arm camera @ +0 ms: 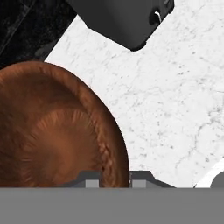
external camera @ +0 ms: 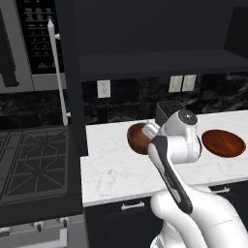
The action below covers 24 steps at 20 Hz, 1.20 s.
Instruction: Pick up the bowls on the counter and stack them on top of one another in the open cabinet. Place the smaller bowl on top of the larger bowl.
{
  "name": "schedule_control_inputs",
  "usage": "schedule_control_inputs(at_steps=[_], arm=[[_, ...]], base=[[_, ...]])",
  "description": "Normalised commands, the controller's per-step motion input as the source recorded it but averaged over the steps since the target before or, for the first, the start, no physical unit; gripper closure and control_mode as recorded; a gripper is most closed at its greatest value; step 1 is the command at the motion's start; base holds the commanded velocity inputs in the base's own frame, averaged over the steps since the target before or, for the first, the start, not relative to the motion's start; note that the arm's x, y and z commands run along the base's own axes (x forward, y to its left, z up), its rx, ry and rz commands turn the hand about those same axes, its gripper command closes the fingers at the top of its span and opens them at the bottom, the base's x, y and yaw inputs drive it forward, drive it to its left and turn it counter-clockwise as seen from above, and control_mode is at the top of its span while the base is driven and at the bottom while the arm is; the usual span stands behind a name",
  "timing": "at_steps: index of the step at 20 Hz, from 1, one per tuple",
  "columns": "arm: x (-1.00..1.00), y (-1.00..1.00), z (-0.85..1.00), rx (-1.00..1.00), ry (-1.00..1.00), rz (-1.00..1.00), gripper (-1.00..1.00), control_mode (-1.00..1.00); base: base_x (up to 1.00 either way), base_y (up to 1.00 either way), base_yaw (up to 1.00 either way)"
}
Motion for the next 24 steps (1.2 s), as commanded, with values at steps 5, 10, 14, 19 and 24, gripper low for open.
schedule_control_inputs(at_steps=[5,10,14,19,24], arm=[[-0.49,-0.49,0.49,-0.02,0.17,-0.04,1.00,-1.00],[-0.53,-0.67,0.32,-0.02,0.10,-0.13,1.00,-1.00],[-0.33,-0.99,0.10,0.02,0.03,-0.15,1.00,-1.00],[-0.09,-0.92,0.00,0.00,0.00,-0.24,1.00,-1.00],[0.00,-1.00,0.00,0.00,0.00,-0.36,1.00,-1.00]], base=[[0.00,0.00,0.00],[0.00,0.00,0.00],[0.00,0.00,0.00],[0.00,0.00,0.00],[0.00,0.00,0.00]])
